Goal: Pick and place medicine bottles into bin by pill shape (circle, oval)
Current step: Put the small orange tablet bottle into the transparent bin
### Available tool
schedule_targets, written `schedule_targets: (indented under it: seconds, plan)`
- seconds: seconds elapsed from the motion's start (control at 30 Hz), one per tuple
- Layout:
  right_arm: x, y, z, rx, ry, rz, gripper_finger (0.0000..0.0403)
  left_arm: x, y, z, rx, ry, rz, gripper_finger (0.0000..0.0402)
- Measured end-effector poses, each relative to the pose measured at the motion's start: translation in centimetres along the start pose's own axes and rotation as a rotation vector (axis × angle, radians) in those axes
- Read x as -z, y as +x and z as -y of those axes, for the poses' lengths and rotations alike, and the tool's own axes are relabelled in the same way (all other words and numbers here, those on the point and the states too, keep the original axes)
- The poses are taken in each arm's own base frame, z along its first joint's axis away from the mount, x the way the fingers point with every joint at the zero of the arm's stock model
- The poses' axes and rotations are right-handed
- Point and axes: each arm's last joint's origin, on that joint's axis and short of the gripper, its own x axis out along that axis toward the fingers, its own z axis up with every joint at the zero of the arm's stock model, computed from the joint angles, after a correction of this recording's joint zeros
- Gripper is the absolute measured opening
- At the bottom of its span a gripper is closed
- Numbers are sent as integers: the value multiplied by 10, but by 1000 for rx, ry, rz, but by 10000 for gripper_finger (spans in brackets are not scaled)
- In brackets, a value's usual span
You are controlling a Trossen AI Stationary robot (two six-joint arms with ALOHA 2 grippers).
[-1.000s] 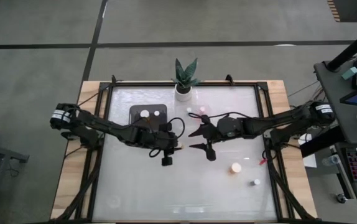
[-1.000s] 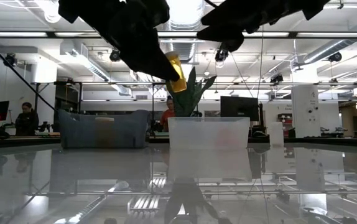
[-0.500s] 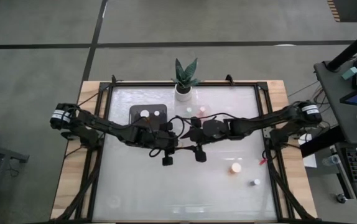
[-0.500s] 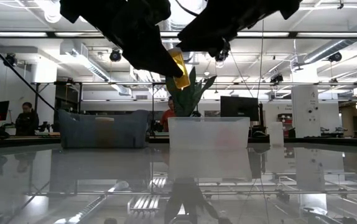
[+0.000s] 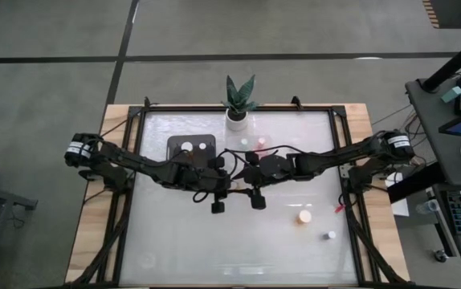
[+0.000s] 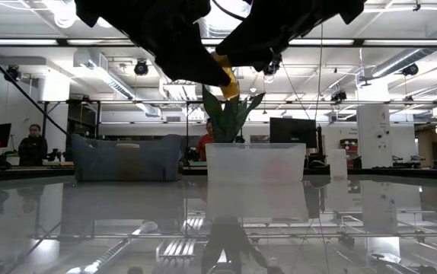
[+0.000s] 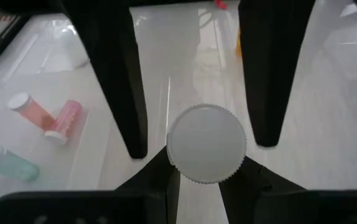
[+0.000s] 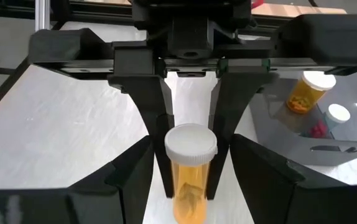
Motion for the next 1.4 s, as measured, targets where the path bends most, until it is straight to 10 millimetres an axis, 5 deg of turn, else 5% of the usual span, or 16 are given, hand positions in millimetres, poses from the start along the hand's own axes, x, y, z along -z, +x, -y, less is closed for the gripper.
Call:
schedule_targets:
  seconds: [0.33,0.73,1.03,1.4]
  plan:
    - [0,1,0,1,1,1,196,-1,0,0,1,-1,8,70]
    - [1,1,0,-2,10,-1,104,0,0,0,1,0,8,70]
    - [1,1,0,-2,15,-1,114,0,0,0,1,1,8,72]
    - [1,1,0,0,12,0,114,0,-3,-1,0,46,-4,183]
